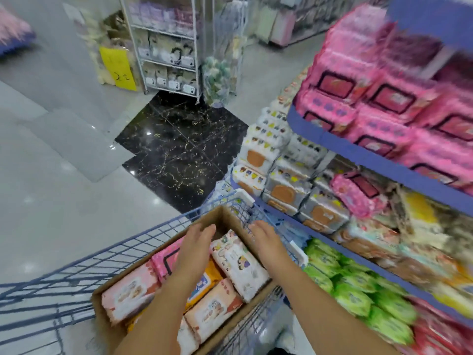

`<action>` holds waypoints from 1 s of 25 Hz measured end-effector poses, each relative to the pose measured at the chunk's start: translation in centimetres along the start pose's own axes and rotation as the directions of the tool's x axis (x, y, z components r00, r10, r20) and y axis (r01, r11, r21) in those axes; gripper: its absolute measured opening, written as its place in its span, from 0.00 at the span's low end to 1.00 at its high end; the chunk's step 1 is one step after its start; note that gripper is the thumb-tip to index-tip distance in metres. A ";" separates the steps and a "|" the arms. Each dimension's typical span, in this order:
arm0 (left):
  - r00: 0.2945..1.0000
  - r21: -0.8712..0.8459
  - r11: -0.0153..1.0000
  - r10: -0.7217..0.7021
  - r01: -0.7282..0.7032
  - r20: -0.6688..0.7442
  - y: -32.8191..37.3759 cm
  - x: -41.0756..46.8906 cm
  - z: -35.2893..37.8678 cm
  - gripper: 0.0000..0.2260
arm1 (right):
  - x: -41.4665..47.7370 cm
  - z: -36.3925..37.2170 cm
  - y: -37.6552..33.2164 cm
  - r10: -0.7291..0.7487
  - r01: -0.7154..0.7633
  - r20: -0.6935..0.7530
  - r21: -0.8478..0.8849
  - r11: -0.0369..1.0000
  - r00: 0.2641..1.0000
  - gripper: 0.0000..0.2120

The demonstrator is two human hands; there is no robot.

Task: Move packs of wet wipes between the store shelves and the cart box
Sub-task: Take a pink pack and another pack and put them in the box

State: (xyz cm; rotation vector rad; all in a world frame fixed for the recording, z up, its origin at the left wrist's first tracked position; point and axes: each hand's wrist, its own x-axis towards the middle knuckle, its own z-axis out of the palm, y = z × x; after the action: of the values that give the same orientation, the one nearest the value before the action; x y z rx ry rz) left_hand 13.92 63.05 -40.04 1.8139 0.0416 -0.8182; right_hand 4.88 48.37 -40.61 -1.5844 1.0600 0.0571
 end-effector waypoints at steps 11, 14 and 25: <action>0.931 0.171 0.957 0.171 -0.235 0.322 9.5 -7.0 20.6 0.26 | -5.8 -24.2 5.2 -0.020 0.124 -0.314 0.316 0.941 0.949 0.24; 0.913 0.213 0.940 0.175 -0.266 0.369 10.3 -9.3 27.2 0.27 | -6.2 -30.6 8.5 0.059 0.098 -0.364 0.399 0.912 0.929 0.24; 0.922 0.326 0.941 -0.041 -0.094 0.385 11.0 -1.9 40.7 0.32 | -0.8 -41.7 16.7 0.359 -0.048 -0.353 0.652 0.757 0.864 0.24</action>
State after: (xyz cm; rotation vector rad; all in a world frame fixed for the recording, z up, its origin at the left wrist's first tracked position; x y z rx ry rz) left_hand -3.79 24.88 -36.84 1.9299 -0.4045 -1.2097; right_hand -26.83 16.54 -39.19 -0.8632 1.4404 -0.5065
